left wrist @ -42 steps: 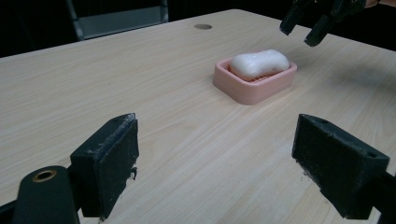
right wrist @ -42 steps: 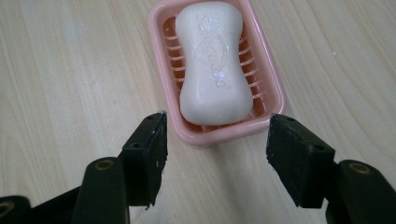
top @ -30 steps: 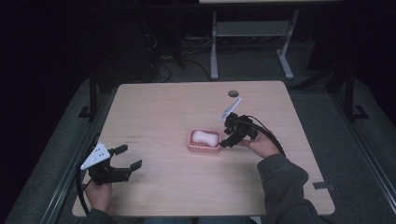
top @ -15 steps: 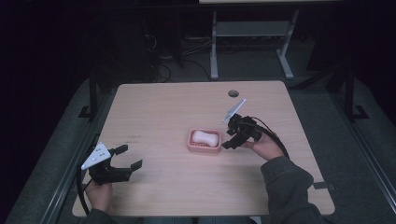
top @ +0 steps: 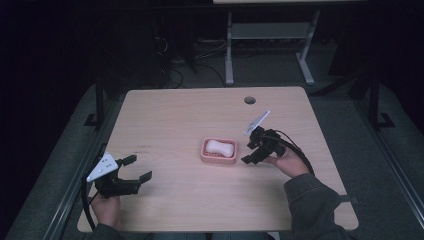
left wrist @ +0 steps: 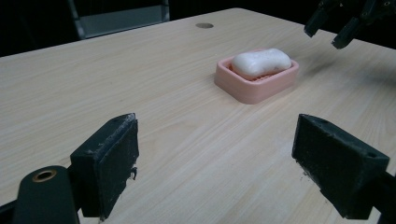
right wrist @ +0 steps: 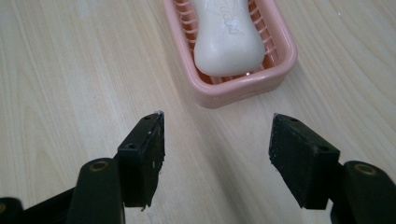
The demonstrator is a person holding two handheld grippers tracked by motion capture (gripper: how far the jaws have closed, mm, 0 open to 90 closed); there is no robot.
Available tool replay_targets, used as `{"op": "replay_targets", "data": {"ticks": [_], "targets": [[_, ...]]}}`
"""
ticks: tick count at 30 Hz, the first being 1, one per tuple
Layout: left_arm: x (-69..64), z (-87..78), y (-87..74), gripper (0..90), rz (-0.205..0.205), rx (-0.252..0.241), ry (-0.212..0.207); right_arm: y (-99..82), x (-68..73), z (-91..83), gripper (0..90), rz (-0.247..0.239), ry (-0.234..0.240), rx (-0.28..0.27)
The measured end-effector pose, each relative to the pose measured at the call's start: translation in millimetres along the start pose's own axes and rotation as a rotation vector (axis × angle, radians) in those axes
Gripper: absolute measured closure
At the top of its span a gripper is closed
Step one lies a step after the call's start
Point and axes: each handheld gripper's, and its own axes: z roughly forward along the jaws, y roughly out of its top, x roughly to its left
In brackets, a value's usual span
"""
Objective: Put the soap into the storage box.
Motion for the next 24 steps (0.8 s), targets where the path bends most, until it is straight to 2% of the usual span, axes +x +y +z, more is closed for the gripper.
{"op": "replay_targets", "data": {"ticks": [8,10,24], "targets": [[-0.8,1.2,0.0,14.1,0.001,0.001,-0.002,-9.6,-0.4,-1.2,33.5,0.026,0.006,0.005],[-0.8,1.0,0.0,14.1,0.000,0.002,-0.001,-12.8,0.8,-3.5,33.5,0.028,0.001,-0.011],[-1.1,1.3,-0.1,14.1,0.003,0.002,-0.001,-27.1,2.7,-8.3,32.3,0.054,0.005,-0.022]]}}
